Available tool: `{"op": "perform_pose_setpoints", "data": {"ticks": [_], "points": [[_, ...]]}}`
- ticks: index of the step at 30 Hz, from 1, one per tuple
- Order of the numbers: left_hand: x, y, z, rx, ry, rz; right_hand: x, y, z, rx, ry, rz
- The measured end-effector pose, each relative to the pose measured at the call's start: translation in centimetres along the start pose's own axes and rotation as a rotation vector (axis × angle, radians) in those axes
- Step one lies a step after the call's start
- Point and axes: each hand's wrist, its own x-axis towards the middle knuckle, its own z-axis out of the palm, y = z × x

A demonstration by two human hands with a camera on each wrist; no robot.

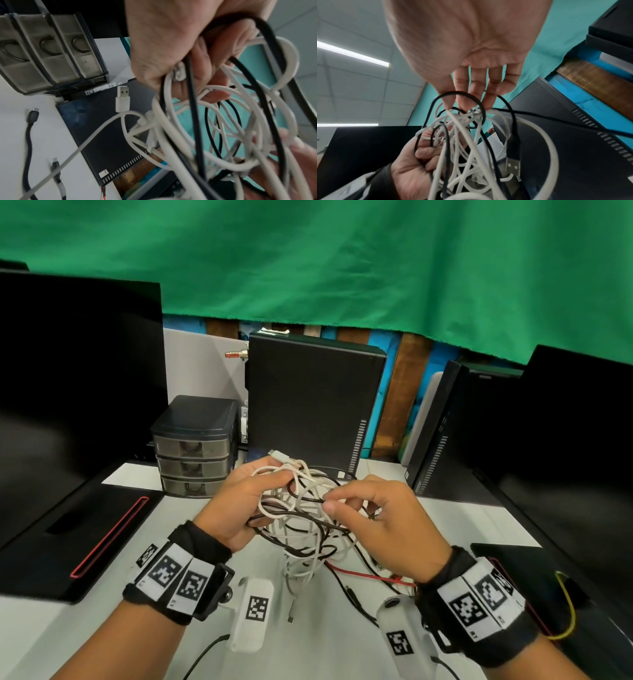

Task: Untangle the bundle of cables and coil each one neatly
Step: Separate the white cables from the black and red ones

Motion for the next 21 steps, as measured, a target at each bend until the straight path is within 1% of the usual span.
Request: {"op": "perform_pose_setpoints", "data": {"ticks": [2,5,7,9,10,11,15,17,19,21], "points": [[0.0,-0.1,0.1,0.013,0.027,0.0,0.3,-0.2,0.3,-0.053,0.008,-0.005],[0.1,-0.1,0.0,0.022,0.037,-0.016,0.4,-0.6,0.5,-0.067,-0.008,-0.08],[0.3,0.2,-0.4,0.028,0.037,-0.038,0.3,-0.7,-0.1,0.103,-0.045,-0.046],[0.5,0.4,-1.0,0.023,0.035,-0.068,0.1,-0.8,-1.3,0.381,-0.071,0.028],[0.7,0.4,-1.5,0.013,0.036,-0.08,0.0,-0.9,-1.8,0.478,-0.08,0.058],[0.9,0.3,-1.8,0.001,0.04,-0.088,-0.2,-0.8,-2.2,0.5,-0.084,0.072],[1.5,0.2,-2.6,0.014,0.089,-0.089,-0.7,-0.4,-2.4,0.311,-0.15,0.11],[1.7,0.2,-3.0,0.04,0.126,-0.09,-0.8,-0.2,-3.4,0.249,-0.168,0.107],[2.1,0.1,-3.9,0.007,0.181,-0.105,-1.1,0.3,-5.1,0.264,-0.113,0.065],[2.4,0.4,-5.4,-0.124,0.258,-0.131,-1.4,1.4,-7.5,0.372,0.022,0.014]]}}
